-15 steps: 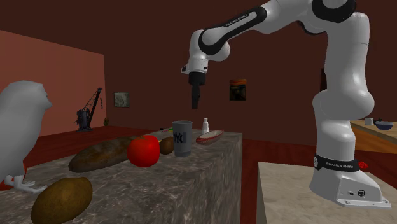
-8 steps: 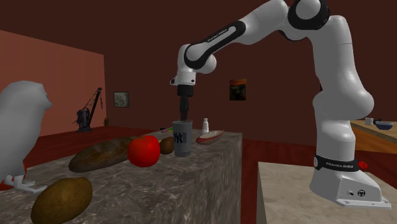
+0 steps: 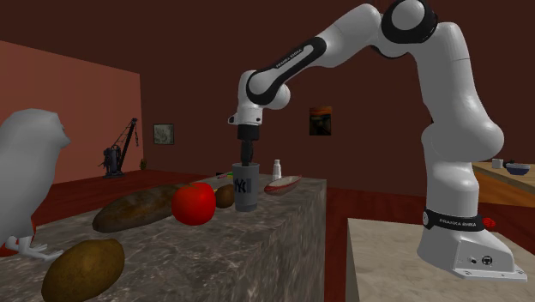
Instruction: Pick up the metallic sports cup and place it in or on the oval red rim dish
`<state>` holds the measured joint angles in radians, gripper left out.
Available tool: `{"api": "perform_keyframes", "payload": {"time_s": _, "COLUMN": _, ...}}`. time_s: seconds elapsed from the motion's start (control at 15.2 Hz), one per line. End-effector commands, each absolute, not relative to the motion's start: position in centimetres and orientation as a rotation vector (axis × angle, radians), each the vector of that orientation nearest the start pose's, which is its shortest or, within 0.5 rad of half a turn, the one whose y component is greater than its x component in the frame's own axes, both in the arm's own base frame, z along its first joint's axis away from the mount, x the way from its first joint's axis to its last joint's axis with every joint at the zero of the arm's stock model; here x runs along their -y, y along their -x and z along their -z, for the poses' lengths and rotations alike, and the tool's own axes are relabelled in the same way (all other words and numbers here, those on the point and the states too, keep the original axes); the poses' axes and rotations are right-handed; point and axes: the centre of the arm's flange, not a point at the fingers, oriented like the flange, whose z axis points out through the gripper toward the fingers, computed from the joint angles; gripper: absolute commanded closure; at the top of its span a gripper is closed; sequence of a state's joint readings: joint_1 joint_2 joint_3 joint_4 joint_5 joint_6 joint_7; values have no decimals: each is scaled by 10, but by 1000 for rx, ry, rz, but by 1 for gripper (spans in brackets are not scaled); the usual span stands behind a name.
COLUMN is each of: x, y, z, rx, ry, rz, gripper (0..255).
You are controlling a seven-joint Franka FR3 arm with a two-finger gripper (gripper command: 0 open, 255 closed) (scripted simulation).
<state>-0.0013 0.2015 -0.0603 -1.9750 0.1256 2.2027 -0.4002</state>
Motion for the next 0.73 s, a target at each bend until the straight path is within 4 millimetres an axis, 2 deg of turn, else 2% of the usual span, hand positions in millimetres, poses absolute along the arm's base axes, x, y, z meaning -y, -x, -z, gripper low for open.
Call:
{"api": "perform_keyframes", "payload": {"time_s": 0.0, "x": 31, "y": -597, "z": -370, "rx": 407, "ry": 3032, "rz": 72, "gripper": 0}}
{"api": "perform_keyframes", "payload": {"time_s": 0.33, "x": 31, "y": -597, "z": -370, "rx": 407, "ry": 3032, "rz": 72, "gripper": 0}}
{"api": "perform_keyframes", "payload": {"time_s": 0.4, "x": 31, "y": -597, "z": -370, "rx": 407, "ry": 3032, "rz": 72, "gripper": 255}}
{"api": "perform_keyframes", "payload": {"time_s": 0.66, "x": 31, "y": -597, "z": -370, "rx": 407, "ry": 3032, "rz": 72, "gripper": 255}}
